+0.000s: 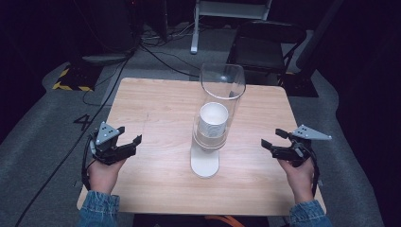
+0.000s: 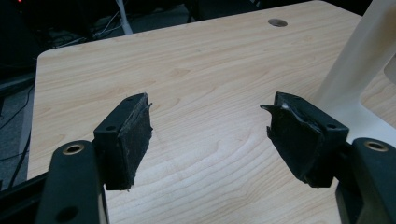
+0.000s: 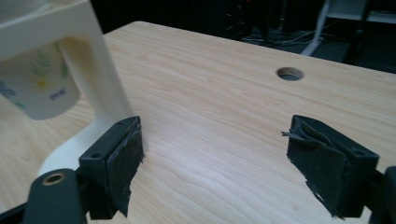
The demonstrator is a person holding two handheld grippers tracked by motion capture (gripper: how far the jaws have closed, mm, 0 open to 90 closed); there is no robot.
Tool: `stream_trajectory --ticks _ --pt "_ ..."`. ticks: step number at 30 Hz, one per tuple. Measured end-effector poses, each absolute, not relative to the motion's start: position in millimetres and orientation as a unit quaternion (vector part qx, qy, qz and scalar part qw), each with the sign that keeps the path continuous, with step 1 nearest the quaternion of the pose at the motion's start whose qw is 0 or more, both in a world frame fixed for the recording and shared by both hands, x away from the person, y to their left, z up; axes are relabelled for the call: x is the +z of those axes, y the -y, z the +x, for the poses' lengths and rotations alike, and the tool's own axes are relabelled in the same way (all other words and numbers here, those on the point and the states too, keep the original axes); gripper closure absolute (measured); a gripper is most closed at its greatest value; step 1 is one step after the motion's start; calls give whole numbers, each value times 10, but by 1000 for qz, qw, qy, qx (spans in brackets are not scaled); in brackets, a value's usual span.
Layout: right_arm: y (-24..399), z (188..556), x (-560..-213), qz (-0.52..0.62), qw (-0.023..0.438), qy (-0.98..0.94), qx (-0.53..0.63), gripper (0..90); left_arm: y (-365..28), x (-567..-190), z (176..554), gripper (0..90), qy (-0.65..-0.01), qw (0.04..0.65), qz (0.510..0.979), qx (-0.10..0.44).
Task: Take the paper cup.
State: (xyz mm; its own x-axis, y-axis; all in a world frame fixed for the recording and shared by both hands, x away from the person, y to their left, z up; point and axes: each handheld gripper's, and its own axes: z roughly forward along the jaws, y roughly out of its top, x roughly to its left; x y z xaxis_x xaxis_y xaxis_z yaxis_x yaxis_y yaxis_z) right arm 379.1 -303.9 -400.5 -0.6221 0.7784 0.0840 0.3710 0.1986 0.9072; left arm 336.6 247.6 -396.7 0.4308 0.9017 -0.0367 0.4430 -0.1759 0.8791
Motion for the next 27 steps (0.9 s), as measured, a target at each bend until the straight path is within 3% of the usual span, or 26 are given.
stream_trajectory --ticks 8,15,27 --pt "2411 3768 -4130 304 139 -787 518 186 -2516 -3986 3336 296 -472 441 718 260" --pt "1915 3784 -4212 247 114 -804 529 184 -2542 -4017 3320 295 -478 436 717 260" --pt "1534 3879 -4321 235 89 -796 551 170 -2557 -4037 3333 296 -482 434 716 258"
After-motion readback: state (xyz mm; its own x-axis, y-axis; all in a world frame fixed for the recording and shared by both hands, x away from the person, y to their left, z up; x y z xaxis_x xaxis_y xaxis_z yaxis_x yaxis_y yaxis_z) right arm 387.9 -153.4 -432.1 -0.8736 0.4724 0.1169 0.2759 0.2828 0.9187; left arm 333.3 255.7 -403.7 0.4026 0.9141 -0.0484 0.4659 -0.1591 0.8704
